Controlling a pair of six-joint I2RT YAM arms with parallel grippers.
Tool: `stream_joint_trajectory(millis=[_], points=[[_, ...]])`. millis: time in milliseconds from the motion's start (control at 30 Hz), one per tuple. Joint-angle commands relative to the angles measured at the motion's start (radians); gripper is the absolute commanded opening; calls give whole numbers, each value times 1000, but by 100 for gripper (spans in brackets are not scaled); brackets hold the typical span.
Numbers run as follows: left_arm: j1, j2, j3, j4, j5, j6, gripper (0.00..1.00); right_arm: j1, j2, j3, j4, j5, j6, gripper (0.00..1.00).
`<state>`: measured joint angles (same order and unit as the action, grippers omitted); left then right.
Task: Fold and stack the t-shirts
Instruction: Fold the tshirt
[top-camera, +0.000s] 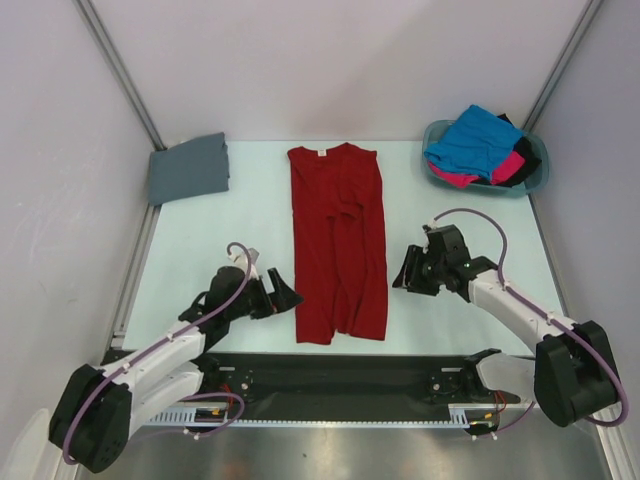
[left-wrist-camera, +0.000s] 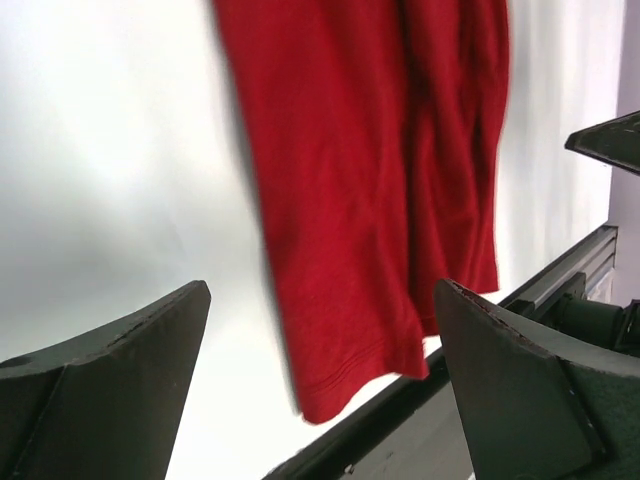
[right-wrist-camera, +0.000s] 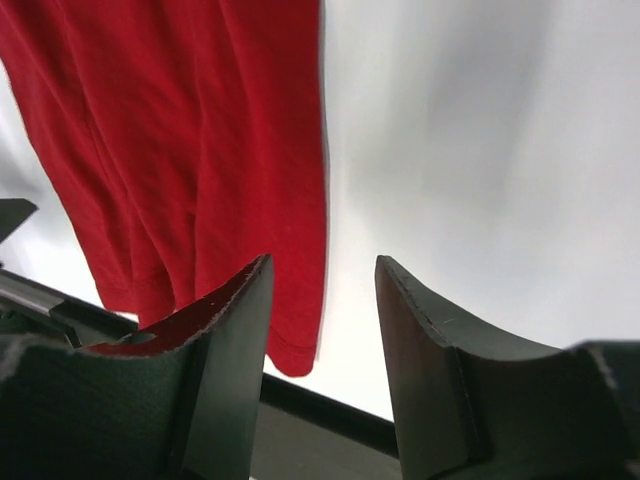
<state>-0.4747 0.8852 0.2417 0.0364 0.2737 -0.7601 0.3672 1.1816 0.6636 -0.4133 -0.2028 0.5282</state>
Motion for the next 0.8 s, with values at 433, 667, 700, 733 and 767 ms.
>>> stream_joint_trajectory(millis=[433, 667, 700, 733, 767], points=[[-105, -158, -168, -53, 16, -183, 95, 193, -73, -199, 119, -20, 245, 49], [-182, -75, -167, 17, -21, -219, 82, 248, -31, -245, 188, -1, 288, 47], [-186, -62, -162, 23, -24, -219, 80, 248, -27, -249, 198, 2, 289, 46], [-196, -33, -159, 29, -28, -217, 75, 249, -23, -251, 205, 2, 291, 46], [-200, -19, -154, 36, -33, -217, 72, 249, -19, -254, 212, 2, 293, 46]])
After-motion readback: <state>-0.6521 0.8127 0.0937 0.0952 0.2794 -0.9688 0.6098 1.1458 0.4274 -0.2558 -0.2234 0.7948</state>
